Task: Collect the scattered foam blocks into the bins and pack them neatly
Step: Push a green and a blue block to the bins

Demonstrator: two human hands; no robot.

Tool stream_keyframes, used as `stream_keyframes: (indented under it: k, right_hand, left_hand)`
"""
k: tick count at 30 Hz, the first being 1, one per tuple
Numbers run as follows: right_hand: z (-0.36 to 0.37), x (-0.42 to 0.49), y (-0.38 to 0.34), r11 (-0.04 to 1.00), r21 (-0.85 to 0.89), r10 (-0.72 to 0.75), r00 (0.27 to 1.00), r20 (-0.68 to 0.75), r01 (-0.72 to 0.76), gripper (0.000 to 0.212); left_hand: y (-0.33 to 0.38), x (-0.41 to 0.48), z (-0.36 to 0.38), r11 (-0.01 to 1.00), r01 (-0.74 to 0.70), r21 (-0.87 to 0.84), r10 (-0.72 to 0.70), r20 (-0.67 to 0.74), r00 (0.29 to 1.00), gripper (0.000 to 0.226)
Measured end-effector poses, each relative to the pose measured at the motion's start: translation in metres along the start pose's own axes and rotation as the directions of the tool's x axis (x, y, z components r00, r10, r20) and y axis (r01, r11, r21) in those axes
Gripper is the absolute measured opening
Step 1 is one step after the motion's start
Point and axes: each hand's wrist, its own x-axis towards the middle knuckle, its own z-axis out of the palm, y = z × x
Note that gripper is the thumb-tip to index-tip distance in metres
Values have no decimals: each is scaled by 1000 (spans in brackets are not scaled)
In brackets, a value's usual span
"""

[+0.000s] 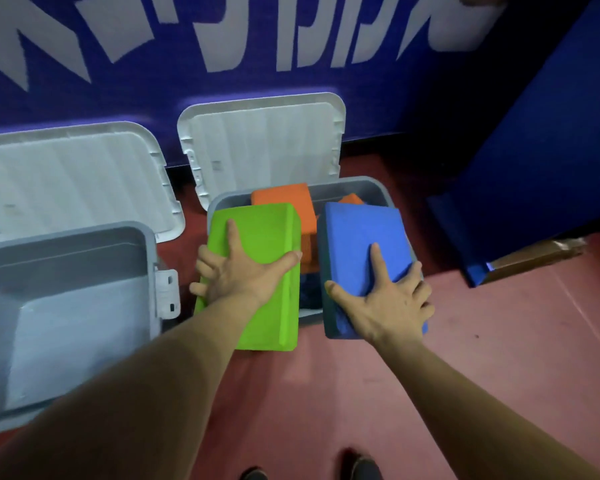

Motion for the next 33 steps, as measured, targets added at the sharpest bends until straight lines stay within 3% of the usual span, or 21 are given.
stream_keyframes:
  k: [6,14,21,25,33]
  right_hand:
    - [-7,75,-4,1000,8,17,1000,-5,-17,108]
    - [-6,157,-14,995,-56,-89,996,-22,87,109]
    - [5,204,-6,974,-79,-202,971,126,213,97]
    - [12,217,-2,956,-67,-268,943,198,286,90]
    - [14,220,-20,949,30,-316,940,129,314,72]
  left_hand:
    - [61,47,6,999,-12,52,13,-17,1000,136]
    - [114,85,41,999,41,25,-40,-63,997,130]
    - [119,94,80,984,-40,171,30,60,998,110]
    - [129,100,88,964,-37,264,21,62,998,107]
    - [130,102,86,959,-35,282,14,75,997,104]
